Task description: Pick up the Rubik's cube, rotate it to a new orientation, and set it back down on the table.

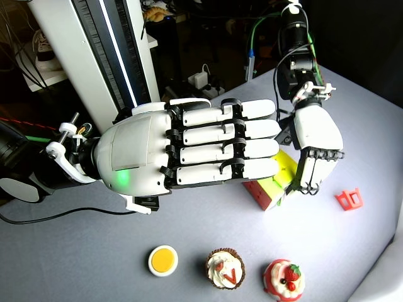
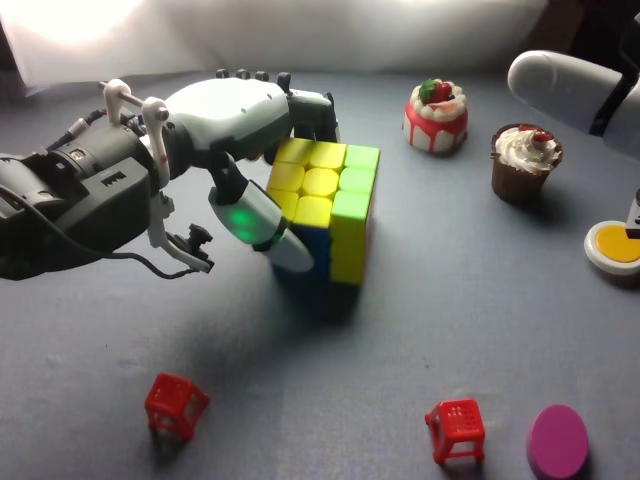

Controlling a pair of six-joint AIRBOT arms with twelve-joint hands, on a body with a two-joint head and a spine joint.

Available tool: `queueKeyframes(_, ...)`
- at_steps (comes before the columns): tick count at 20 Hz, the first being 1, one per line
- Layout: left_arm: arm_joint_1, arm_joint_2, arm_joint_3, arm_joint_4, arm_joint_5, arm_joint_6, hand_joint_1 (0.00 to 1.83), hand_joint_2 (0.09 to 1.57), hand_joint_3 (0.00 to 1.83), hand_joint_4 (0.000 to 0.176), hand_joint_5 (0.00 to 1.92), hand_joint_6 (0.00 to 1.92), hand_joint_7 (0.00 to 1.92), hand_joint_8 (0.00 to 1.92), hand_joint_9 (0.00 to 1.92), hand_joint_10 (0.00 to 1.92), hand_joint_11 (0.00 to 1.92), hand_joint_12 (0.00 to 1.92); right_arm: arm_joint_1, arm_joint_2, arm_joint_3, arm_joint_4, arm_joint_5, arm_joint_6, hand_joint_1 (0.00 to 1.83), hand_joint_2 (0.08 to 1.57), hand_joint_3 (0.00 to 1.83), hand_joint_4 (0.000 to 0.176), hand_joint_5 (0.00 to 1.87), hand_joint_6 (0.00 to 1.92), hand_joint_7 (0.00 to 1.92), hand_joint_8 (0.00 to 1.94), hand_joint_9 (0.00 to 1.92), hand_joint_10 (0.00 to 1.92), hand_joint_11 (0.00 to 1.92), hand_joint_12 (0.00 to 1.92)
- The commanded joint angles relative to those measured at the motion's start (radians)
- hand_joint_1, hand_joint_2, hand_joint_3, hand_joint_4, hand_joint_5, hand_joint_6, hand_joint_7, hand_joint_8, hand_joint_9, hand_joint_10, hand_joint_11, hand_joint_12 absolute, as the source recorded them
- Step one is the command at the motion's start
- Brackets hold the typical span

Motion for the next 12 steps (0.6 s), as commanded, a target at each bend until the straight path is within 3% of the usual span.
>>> queueKeyframes(1, -0.012, -0.003, 0.002, -0.018, -0.137, -0.015, 0.91, 1.15, 0.00, 0.000, 0.37, 0.57, 0.49, 0.43, 0.35, 0.84, 0.08, 1.61, 0.005, 0.003, -0.002, 0.024, 0.117, 0.006, 0.00, 1.37, 0.00, 0.000, 0.00, 0.00, 0.00, 0.00, 0.00, 0.13, 0.00, 1.00)
queueKeyframes(3, -0.008, -0.002, 0.001, -0.018, -0.138, -0.018, 0.91, 1.08, 0.00, 0.000, 0.28, 0.07, 0.36, 0.03, 0.23, 0.39, 0.00, 1.39, 0.005, 0.005, -0.003, 0.024, 0.117, 0.006, 0.00, 1.37, 0.00, 0.000, 0.00, 0.01, 0.00, 0.00, 0.00, 0.17, 0.00, 1.38)
queueKeyframes(4, -0.005, 0.000, -0.001, -0.019, -0.140, -0.018, 0.89, 1.07, 0.00, 0.000, 0.23, 0.02, 0.29, 0.00, 0.22, 0.23, 0.00, 1.26, 0.005, 0.005, -0.003, 0.024, 0.117, 0.006, 0.00, 1.37, 0.00, 0.000, 0.00, 0.00, 0.00, 0.00, 0.00, 0.15, 0.00, 1.26)
queueKeyframes(5, -0.001, 0.003, -0.003, -0.019, -0.144, -0.022, 0.87, 1.06, 0.00, 0.054, 0.15, 0.00, 0.17, 0.00, 0.13, 0.12, 0.00, 0.99, 0.005, 0.005, -0.003, 0.024, 0.117, 0.006, 0.00, 1.38, 0.00, 0.000, 0.00, 0.00, 0.00, 0.00, 0.00, 0.14, 0.00, 1.24)
queueKeyframes(6, 0.003, 0.008, -0.005, -0.019, -0.151, -0.027, 0.83, 1.03, 0.00, 0.095, 0.09, 0.02, 0.06, 0.01, 0.03, 0.04, 0.00, 0.50, 0.005, 0.006, -0.003, 0.024, 0.117, 0.006, 0.00, 1.37, 0.00, 0.000, 0.00, 0.00, 0.00, 0.00, 0.00, 0.11, 0.00, 1.21)
queueKeyframes(7, 0.006, 0.016, -0.011, -0.019, -0.161, -0.028, 0.82, 0.99, 0.00, 0.125, 0.05, 0.01, 0.01, 0.00, 0.01, 0.01, 0.00, 0.10, 0.005, 0.007, -0.004, 0.024, 0.117, 0.006, 0.00, 1.37, 0.00, 0.000, 0.01, 0.01, 0.00, 0.00, 0.00, 0.20, 0.00, 1.36)
queueKeyframes(8, 0.007, 0.022, -0.015, -0.019, -0.167, -0.027, 0.82, 0.99, 0.00, 0.125, 0.05, 0.01, 0.01, 0.00, 0.01, 0.01, 0.00, 0.10, 0.005, 0.008, -0.004, 0.024, 0.117, 0.006, 0.00, 1.37, 0.00, 0.000, 0.01, 0.01, 0.00, 0.00, 0.00, 0.20, 0.00, 1.36)
queueKeyframes(10, 0.012, 0.036, -0.025, -0.021, -0.187, -0.027, 0.78, 0.92, 0.00, 0.148, 0.01, 0.00, 0.00, 0.00, 0.00, 0.00, 0.00, 0.00, 0.005, 0.011, -0.006, 0.024, 0.117, 0.006, 0.00, 1.37, 0.00, 0.000, 0.00, 0.00, 0.00, 0.00, 0.00, 0.16, 0.00, 1.46)
queueKeyframes(11, 0.016, 0.042, -0.030, -0.026, -0.199, -0.027, 0.78, 0.88, 0.00, 0.171, 0.00, 0.00, 0.00, 0.00, 0.00, 0.00, 0.00, 0.00, 0.005, 0.011, -0.006, 0.024, 0.117, 0.006, 0.00, 1.37, 0.00, 0.000, 0.00, 0.00, 0.00, 0.00, 0.00, 0.14, 0.00, 1.01)
queueKeyframes(12, 0.023, 0.052, -0.038, -0.033, -0.219, -0.028, 0.71, 0.84, 0.00, 0.175, 0.00, 0.00, 0.00, 0.00, 0.00, 0.00, 0.00, 0.00, 0.005, 0.012, -0.007, 0.024, 0.118, 0.006, 0.00, 1.37, 0.00, 0.000, 0.00, 0.00, 0.00, 0.00, 0.00, 0.15, 0.00, 0.64)
